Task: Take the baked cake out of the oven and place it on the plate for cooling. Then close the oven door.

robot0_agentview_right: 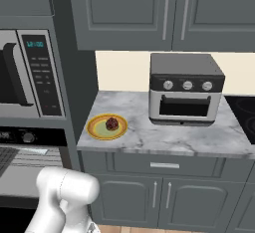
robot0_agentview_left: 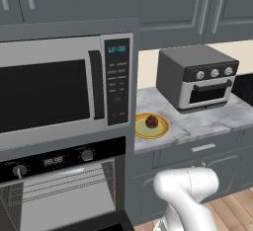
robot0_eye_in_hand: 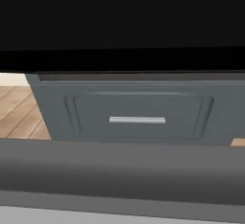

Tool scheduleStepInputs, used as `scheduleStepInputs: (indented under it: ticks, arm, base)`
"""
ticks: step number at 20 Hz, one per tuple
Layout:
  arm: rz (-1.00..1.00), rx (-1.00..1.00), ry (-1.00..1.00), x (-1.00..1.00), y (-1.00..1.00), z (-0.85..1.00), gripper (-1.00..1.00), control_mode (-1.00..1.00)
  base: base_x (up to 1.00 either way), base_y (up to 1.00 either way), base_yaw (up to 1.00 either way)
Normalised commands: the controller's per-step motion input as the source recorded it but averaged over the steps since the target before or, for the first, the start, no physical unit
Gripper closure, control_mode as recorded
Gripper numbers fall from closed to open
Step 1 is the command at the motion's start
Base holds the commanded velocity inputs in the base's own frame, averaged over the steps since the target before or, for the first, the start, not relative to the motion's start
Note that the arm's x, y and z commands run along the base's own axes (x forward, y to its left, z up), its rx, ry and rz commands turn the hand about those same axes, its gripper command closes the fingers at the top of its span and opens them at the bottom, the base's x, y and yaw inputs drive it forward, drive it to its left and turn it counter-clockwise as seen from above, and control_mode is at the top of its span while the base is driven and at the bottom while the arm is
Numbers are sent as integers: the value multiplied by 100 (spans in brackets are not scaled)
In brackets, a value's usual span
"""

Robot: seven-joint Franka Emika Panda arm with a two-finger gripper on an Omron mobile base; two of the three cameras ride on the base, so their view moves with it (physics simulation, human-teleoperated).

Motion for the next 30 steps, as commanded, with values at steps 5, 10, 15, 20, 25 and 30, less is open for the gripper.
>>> scheduleStepInputs:
  ticks: [5, 10, 15, 20, 25, 30]
  arm:
    - [0, 2, -15, 65, 10, 11, -100, -100]
    - [0, 2, -14, 69, 10, 15, -100, -100]
    - [0, 3, -8, 74, 11, 19, -100, -100]
    - [0, 5, 0, 75, 9, 18, -100, -100]
    - [0, 7, 0, 82, 10, 21, -100, -100]
    - [0, 11, -2, 85, 13, 25, -100, -100]
  base:
    - [0, 0, 0]
    - [0, 0, 0]
    - [0, 0, 0]
    - [0, 0, 0]
    - [0, 0, 0]
    - [0, 0, 0]
